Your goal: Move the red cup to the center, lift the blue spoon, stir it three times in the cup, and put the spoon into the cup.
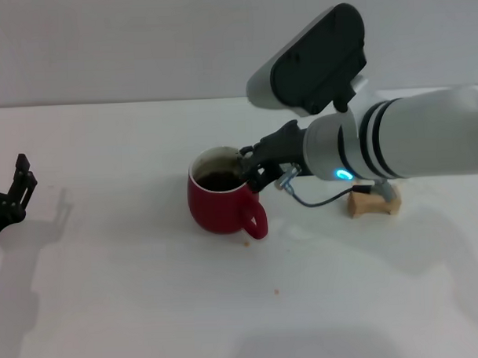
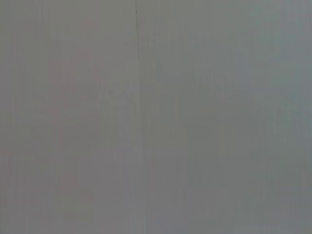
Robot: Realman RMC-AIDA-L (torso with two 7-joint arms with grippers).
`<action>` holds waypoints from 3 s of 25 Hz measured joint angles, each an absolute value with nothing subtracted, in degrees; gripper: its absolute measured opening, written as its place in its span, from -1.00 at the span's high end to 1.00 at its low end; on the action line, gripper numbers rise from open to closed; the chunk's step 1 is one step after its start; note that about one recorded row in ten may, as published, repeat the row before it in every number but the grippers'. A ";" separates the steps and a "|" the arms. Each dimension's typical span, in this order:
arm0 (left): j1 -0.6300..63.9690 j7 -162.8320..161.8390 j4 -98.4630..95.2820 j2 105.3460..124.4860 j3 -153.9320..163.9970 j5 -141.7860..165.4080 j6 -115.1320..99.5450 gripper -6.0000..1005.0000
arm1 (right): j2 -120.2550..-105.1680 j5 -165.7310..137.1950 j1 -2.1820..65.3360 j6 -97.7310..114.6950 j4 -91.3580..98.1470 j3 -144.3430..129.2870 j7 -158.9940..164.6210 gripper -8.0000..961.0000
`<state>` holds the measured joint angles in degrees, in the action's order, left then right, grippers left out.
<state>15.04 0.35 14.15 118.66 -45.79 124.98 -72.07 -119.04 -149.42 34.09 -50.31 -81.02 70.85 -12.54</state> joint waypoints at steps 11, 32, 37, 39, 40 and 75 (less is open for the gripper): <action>15.12 0.35 14.15 118.74 -45.48 124.98 -72.07 -0.61 | -119.36 -148.93 35.84 -48.24 -80.04 68.54 -12.23 0.70; 15.08 0.35 14.15 118.74 -45.25 124.98 -72.07 -0.61 | -119.00 -149.93 33.01 -46.06 -82.81 69.22 -12.52 0.32; 15.11 0.35 14.15 118.74 -45.18 124.97 -72.01 -0.61 | -119.06 -159.51 26.92 -37.74 -87.42 68.68 -12.38 0.29; 15.12 0.35 14.15 118.74 -45.18 124.98 -72.00 -0.61 | -119.12 -163.68 22.96 -30.99 -89.08 67.92 -12.40 0.27; 15.12 0.35 14.15 118.74 -45.17 124.97 -71.99 -0.61 | -119.12 -165.32 20.66 -27.03 -89.56 67.61 -12.43 0.27; 14.48 -0.91 14.60 118.65 -45.74 124.44 -72.16 -0.61 | -119.30 -138.68 -2.12 76.29 -35.75 60.48 -6.36 -0.28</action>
